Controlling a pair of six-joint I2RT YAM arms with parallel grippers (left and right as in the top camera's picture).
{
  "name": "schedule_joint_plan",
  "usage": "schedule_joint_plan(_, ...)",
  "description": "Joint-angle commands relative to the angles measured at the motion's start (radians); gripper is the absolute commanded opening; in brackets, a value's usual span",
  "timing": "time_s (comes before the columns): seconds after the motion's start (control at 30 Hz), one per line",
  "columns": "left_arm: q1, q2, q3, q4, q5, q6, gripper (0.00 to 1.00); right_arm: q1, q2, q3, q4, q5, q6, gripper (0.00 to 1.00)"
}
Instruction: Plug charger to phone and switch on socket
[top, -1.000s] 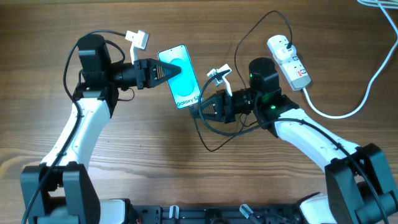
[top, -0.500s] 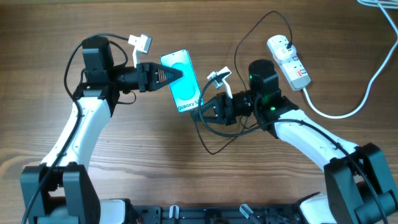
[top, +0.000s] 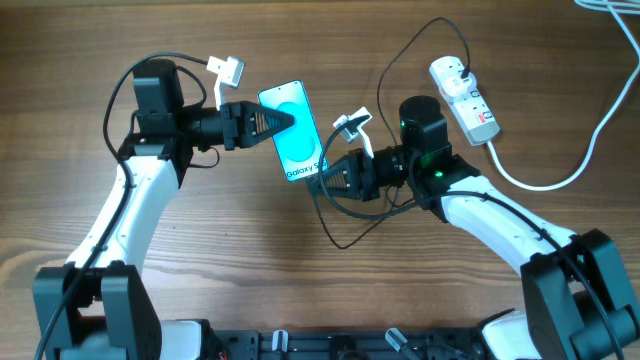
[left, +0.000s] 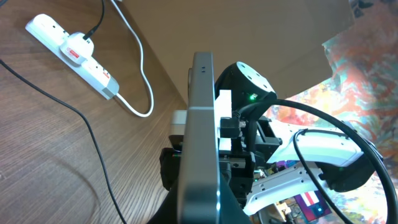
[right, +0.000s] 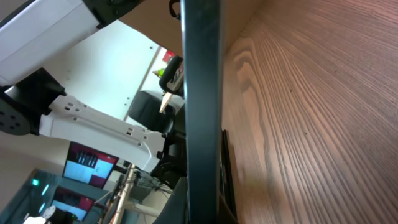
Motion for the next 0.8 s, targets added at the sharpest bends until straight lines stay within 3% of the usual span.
schedule_joint_plan(0.0,-0.073,-0.002,-0.035,-0.018,0.071,0.043,0.04,-0.018,-0.002,0.054,0.008,0.13,-0.001,0.04)
schedule_joint_plan(0.4,0.005,-0.002,-0.035,-0.02,0.048,0.031,0.04,-0.018,-0.002,0.054,-0.017,0.126,-0.001,0.06)
schedule_joint_plan(0.77,0.025,-0.002,-0.035,-0.036,0.103,0.031,0.04,-0.019,-0.002,0.054,-0.016,0.127,-0.005,0.16)
